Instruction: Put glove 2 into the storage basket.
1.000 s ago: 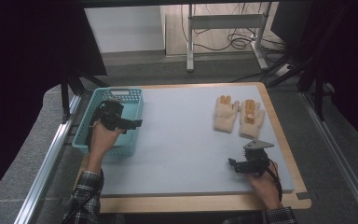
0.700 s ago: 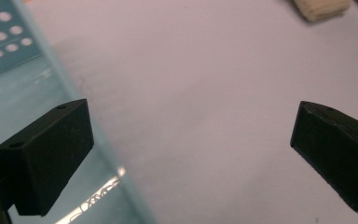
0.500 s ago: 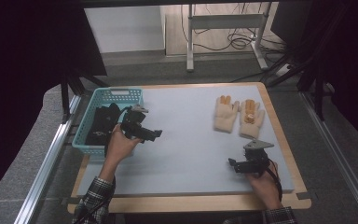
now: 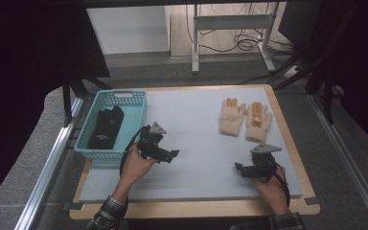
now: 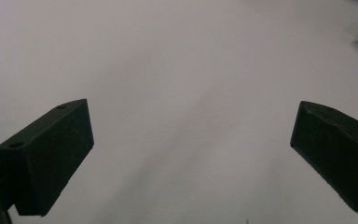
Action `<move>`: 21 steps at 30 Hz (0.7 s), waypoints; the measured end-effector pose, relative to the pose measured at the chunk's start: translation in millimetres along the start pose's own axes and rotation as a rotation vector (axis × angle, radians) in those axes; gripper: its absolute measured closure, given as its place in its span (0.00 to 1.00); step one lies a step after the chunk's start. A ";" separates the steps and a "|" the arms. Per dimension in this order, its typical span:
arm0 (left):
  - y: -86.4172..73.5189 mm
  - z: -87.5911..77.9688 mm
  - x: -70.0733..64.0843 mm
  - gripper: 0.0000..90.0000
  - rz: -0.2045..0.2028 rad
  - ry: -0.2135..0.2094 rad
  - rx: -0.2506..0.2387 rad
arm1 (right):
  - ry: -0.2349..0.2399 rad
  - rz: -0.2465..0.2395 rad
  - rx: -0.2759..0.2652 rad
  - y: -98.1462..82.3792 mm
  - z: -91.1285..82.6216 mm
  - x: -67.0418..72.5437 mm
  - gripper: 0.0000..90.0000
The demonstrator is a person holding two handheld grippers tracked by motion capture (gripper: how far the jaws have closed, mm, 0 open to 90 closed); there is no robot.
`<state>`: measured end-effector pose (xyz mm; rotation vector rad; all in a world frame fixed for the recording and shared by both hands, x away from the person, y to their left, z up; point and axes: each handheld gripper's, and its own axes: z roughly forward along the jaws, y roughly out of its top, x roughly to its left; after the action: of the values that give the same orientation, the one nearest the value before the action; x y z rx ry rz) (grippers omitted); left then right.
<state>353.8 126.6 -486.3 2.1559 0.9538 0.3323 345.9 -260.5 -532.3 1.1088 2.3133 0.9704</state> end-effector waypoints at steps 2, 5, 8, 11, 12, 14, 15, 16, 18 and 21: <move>-7.3 2.7 -4.4 0.00 -0.003 -0.003 -0.006 | 0.000 0.000 0.000 0.0 0.0 0.0 0.16; -20.2 8.5 -9.3 0.00 -0.006 0.002 0.007 | -0.001 0.000 0.000 0.0 0.0 0.0 0.16; -32.8 12.2 -11.2 0.00 -0.014 0.019 0.022 | -0.004 0.000 0.002 0.1 0.1 0.1 0.14; -43.6 12.7 -11.3 0.00 -0.036 0.025 0.013 | -0.012 0.005 0.007 0.3 0.6 0.1 0.11; -46.8 12.4 -11.7 0.00 -0.037 0.035 0.017 | -0.012 0.006 0.008 0.3 0.7 0.0 0.11; -53.2 12.0 -12.4 0.00 -0.039 0.062 0.018 | -0.011 0.005 0.009 0.4 0.9 0.1 0.10; -56.3 12.0 -12.1 0.00 -0.038 0.071 0.019 | -0.012 0.004 0.010 0.4 0.9 0.2 0.09; -59.7 12.1 -11.8 0.00 -0.044 0.075 0.020 | -0.013 0.005 0.012 0.5 1.0 0.2 0.09; -66.7 13.2 -11.6 0.00 -0.062 0.075 0.021 | -0.013 0.007 0.013 0.5 1.1 0.2 0.09; -74.2 15.1 -11.8 0.00 -0.072 0.085 0.035 | -0.012 0.008 0.014 0.6 1.2 0.2 0.09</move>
<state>313.9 143.3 -549.5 2.1476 1.0896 0.3777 346.8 -259.6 -532.7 1.1267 2.3113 0.9492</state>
